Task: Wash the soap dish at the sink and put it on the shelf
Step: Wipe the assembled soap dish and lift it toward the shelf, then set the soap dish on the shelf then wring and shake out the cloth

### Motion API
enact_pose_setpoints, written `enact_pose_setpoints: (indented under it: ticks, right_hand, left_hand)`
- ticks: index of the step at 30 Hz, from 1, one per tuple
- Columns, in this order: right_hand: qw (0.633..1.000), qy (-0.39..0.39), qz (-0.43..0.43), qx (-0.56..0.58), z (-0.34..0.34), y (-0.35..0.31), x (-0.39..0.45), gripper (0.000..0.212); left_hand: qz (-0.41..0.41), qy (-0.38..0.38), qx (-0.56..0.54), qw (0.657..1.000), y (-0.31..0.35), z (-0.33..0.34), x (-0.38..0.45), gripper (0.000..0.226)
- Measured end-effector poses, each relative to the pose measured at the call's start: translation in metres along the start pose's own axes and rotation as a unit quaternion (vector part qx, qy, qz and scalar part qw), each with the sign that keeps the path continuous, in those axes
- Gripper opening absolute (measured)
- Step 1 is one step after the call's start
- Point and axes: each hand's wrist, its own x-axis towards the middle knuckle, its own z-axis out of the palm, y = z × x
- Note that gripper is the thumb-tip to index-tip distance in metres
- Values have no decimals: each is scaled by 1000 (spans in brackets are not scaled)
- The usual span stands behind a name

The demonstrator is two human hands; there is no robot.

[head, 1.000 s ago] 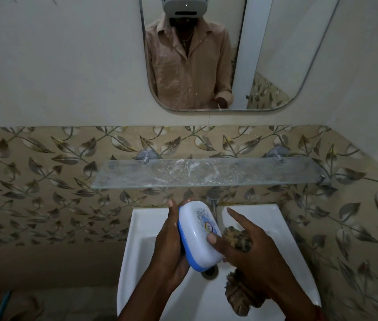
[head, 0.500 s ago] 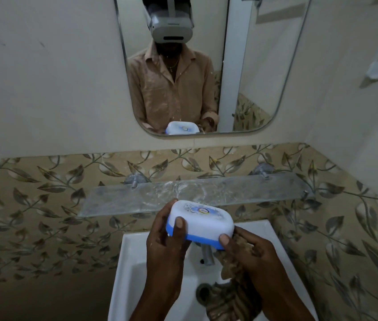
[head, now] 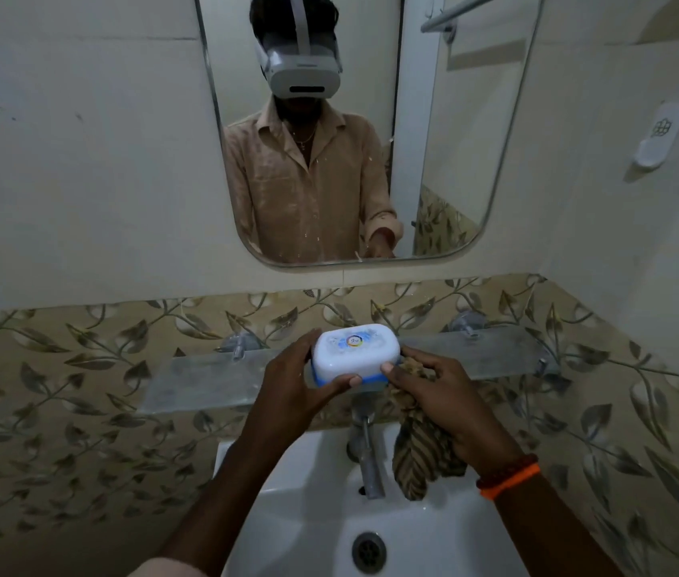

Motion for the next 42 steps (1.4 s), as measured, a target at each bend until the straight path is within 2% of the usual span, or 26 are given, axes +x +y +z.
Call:
enact_pose_setpoints:
  ticks: [3, 14, 24, 28, 29, 31, 32, 33, 34, 36, 38, 40, 42]
  right_hand:
    - [999, 6, -2, -33, 5, 4, 10, 35]
    - [983, 42, 2, -178, 13, 5, 24, 39]
    - [985, 35, 14, -167, 12, 1, 20, 36]
    - [987, 50, -18, -151, 7, -3, 6, 14]
    - [989, 53, -27, -137, 6, -3, 0, 14]
    - [994, 49, -49, -79, 5, -3, -12, 4]
    - [997, 42, -57, -42, 4, -3, -19, 11]
    - [998, 28, -59, 3, 4, -3, -26, 19]
    - [997, 9, -52, 52, 4, 1, -31, 25]
    - [987, -31, -42, 152, 5, 7, -40, 34]
    - [970, -71, -40, 231, 7, 11, -50, 41]
    - [951, -102, -37, 290, 10, 14, -59, 46]
    - [926, -125, -21, 355, 11, 15, -66, 51]
  left_hand:
    - [3, -6, 16, 1000, -8, 1, 11, 68]
    - [28, -24, 68, 997, -27, 2, 24, 71]
    - [15, -38, 124, 991, -25, -2, 24, 83]
    - [-43, -35, 148, 987, -16, -6, 17, 95]
    - [-56, 0, 143, 988, -12, -8, 11, 88]
    - [-36, 114, 84, 989, 0, -10, -9, 55]
    - [-12, 158, 54, 986, 8, -9, -23, 38]
    - [-2, 171, 29, 985, 16, -5, -37, 25]
    - [-18, 159, -1, 987, 22, 0, -53, 20]
    - [-112, 85, -101, 985, 33, 12, -77, 30]
    - [-227, -46, -246, 941, 40, 22, -93, 46]
    - [-272, -160, -340, 886, 45, 27, -106, 53]
    - [-271, -157, -353, 882, 47, 27, -120, 57]
